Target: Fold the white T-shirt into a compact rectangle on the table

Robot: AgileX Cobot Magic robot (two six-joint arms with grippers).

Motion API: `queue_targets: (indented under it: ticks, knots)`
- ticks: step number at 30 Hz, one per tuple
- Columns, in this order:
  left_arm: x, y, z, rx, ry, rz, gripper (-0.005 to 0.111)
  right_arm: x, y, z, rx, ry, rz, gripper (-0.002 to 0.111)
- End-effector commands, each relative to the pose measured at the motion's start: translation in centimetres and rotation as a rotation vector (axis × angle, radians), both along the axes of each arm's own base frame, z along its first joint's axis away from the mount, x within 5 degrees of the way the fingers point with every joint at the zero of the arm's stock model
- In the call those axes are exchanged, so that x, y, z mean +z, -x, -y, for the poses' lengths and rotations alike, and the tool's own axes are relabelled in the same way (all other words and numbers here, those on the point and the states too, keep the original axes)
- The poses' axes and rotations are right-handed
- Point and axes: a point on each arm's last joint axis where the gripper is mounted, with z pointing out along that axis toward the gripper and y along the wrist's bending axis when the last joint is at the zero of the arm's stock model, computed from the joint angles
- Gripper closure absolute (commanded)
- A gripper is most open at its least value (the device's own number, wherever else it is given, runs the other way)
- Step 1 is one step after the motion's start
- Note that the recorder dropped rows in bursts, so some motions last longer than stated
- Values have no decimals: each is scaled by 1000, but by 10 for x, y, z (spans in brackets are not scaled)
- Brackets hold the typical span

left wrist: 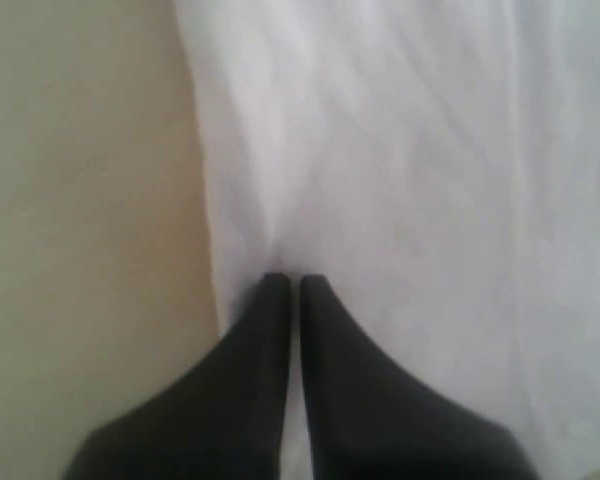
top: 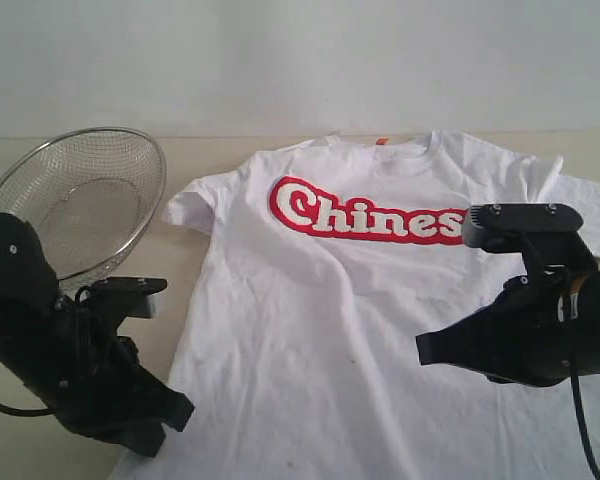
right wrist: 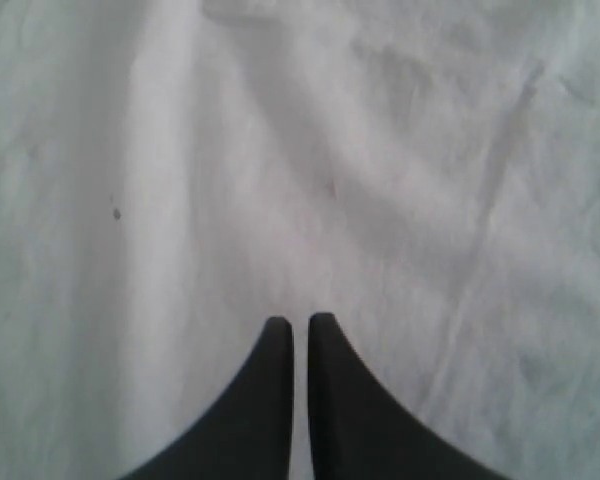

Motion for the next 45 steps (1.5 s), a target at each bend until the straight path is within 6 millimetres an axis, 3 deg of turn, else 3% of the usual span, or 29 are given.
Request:
queue_targets:
  ticks: [1, 18, 30, 39, 41, 45]
  knots:
    - [-14, 18, -7, -25, -43, -76, 102, 2, 2, 0, 9, 3, 7, 108]
    - [-31, 62, -27, 17, -80, -168, 102, 2, 2, 0, 11, 4, 10, 108]
    - [12, 55, -4, 22, 240, 13, 102, 2, 1, 0, -5, -7, 8, 108]
    - [21, 52, -5, -7, 249, 105, 102, 5, -3, 0, -63, -57, 49, 107]
    - [21, 52, -5, -23, 249, 115, 102, 7, -5, -1, -95, -87, 70, 102]
    - [22, 49, -4, -23, 263, 146, 102, 16, -17, 7, -228, -175, 119, 80]
